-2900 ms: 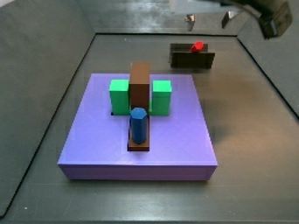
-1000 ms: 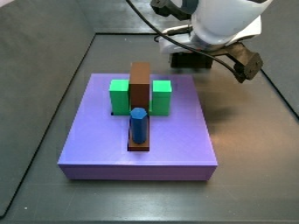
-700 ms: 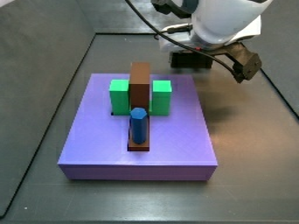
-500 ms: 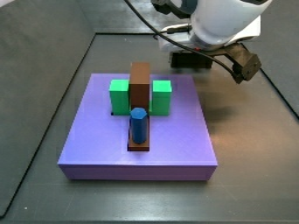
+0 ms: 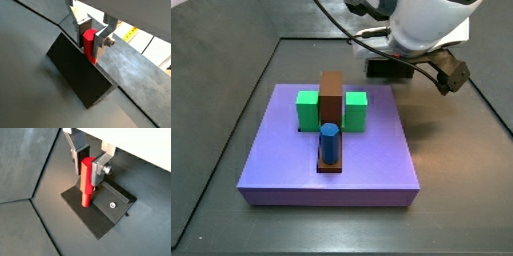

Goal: Pick up the red object. Move up. Place the red object on the fixture. Regrasp the red object. Move to above the board. Insert the red object.
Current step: Regrasp the red object.

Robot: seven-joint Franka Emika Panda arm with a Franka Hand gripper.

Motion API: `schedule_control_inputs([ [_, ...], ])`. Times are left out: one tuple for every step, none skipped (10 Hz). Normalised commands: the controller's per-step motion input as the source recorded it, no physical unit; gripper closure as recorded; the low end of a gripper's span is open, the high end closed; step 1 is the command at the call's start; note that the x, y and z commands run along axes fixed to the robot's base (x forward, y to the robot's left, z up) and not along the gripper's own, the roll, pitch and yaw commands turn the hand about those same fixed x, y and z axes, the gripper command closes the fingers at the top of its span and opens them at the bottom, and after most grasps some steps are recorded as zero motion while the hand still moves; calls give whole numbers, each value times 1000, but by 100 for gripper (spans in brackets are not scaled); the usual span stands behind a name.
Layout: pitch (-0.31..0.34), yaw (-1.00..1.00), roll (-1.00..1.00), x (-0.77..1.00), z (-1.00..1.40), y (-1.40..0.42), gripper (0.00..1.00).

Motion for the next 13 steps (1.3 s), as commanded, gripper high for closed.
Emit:
schedule_control_inputs([
  [0,0,0,0,0,0,100],
  [0,0,0,0,0,0,100],
  [0,0,0,0,0,0,100],
  [0,0,0,0,0,0,100],
  [0,0,0,0,0,0,100],
  [0,0,0,0,0,0,100],
  [0,0,0,0,0,0,100],
  [0,0,0,0,0,0,100],
  [0,0,0,0,0,0,100],
  [0,0,0,0,0,0,100],
  [0,0,0,0,0,0,100],
  [0,0,0,0,0,0,100],
  [0,0,0,0,0,0,100],
])
